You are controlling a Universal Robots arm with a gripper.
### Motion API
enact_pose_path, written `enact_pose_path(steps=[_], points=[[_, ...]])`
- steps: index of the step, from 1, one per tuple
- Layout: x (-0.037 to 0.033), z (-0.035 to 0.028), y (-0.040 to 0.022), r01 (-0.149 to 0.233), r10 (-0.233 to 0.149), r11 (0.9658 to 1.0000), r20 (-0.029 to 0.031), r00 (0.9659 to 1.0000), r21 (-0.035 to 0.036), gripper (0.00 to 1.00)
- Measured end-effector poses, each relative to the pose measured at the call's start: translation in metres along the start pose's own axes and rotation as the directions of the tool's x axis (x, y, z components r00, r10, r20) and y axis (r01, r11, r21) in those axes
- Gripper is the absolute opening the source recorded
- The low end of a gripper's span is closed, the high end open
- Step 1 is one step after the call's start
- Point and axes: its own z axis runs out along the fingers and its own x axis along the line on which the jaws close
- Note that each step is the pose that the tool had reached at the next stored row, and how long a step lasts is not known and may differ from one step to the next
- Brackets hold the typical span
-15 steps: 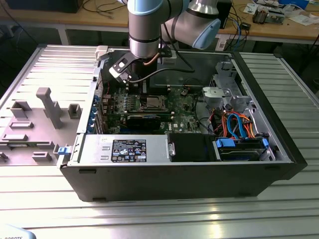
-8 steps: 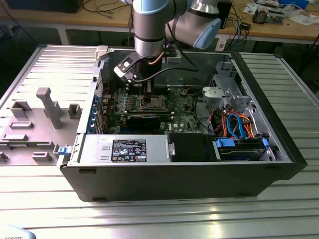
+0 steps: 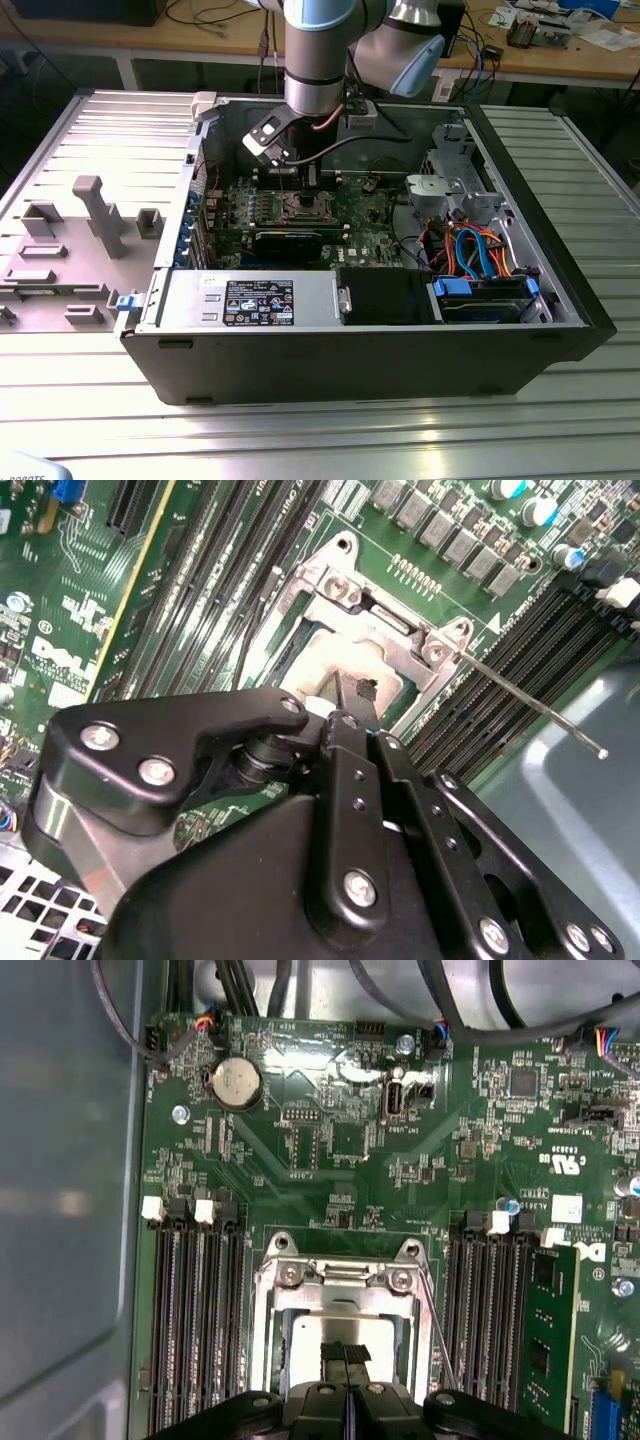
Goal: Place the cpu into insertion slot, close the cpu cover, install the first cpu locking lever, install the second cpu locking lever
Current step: 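Close the cpu cover, then install the first cpu locking lever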
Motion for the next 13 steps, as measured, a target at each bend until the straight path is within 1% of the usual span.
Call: enact_pose_path(steps=[3,13], points=[[-0.0001,0.0,0.002,0.0,0.0,1.0,0.0,1.0,-0.0001,0.11],[-0.0001,-0.0001,0.0028,0.0,0.0,1.0,-0.0001,1.0,-0.0001,0.11]])
